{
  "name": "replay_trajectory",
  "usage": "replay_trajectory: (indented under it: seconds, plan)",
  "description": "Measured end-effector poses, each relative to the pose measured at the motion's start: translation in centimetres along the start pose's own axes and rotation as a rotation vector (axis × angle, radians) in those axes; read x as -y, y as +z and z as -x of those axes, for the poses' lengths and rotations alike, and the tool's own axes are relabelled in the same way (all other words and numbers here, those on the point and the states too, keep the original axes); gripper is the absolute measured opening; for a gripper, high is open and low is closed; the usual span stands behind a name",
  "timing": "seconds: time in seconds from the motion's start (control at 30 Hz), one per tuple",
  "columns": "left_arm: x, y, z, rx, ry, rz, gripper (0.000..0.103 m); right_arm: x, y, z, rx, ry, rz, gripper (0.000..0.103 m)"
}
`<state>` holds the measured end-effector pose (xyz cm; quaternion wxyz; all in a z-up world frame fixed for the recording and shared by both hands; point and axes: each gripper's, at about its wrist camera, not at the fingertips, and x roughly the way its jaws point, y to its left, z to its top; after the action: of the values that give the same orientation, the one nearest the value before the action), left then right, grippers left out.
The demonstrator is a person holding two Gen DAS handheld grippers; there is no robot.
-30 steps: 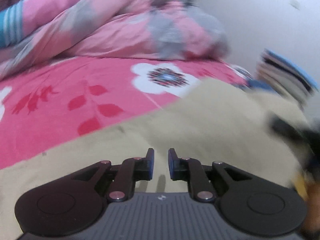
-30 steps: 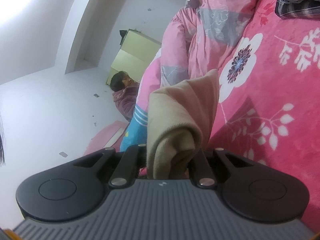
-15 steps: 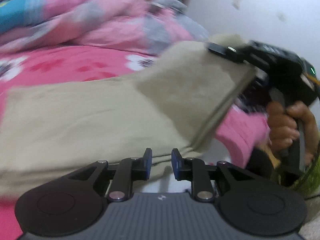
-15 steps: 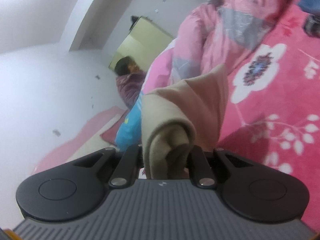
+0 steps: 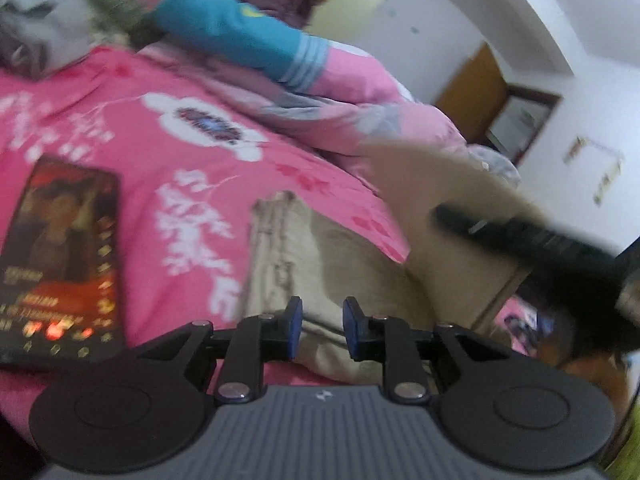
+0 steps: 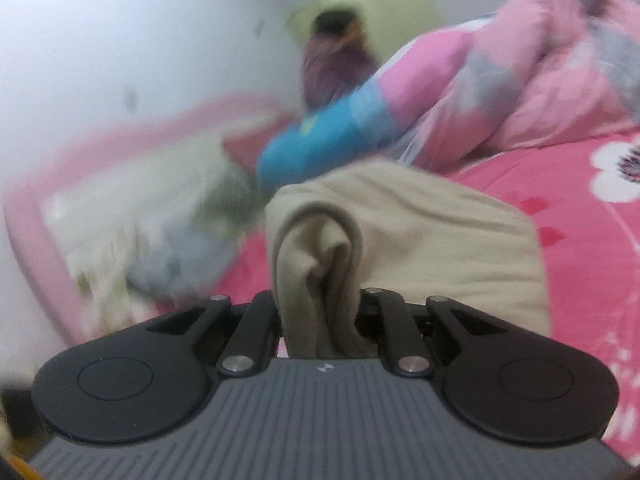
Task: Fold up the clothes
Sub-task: 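Fold the held trouser end over the stack with the right gripper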
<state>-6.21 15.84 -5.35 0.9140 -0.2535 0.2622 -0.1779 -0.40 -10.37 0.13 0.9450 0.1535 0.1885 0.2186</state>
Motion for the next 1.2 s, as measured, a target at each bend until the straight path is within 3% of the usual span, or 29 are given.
replay_trajectory:
  seconds: [0.1, 0.4, 0.77, 0.87, 0.97, 1.07, 1.13, 1.2]
  plan:
    - [-0.8, 0.1, 0.4, 0.018, 0.004, 0.03, 0.022, -2.7, -1.8, -2.9, -0.103, -0.027, 0.16, 0.01]
    - [-3.6, 0.7, 2.4, 0.082, -0.031, 0.152, 0.022, -6.4, -3.8, -2.2, -0.056, -0.111, 0.42, 0.01]
    - [-4.8, 0.2, 1.0, 0.029, 0.007, 0.205, 0.022, -10.2, -5.8, -1.4, 0.001, -0.196, 0.687, 0.01]
    - [-4.9, 0.2, 1.2, 0.032, 0.017, 0.211, 0.022, -10.3, -6.6, -2.8, -0.054, -0.183, 0.706, 0.011]
    - [-5.4, 0.4, 1.7, 0.035, 0.032, 0.228, 0.022, -10.7, -7.8, -3.8, -0.103, -0.18, 0.732, 0.019]
    - [-5.9, 0.5, 2.2, 0.042, 0.033, 0.256, 0.028, -11.3, -8.0, -3.0, -0.085, -0.149, 0.742, 0.029]
    - [-6.4, 0.6, 2.4, 0.047, 0.023, 0.286, 0.031, -11.5, -7.8, -2.1, -0.072, -0.083, 0.725, 0.049]
    - [-6.7, 0.6, 2.5, 0.047, 0.007, 0.307, 0.032, -11.5, -7.7, -0.6, -0.056, 0.019, 0.696, 0.061]
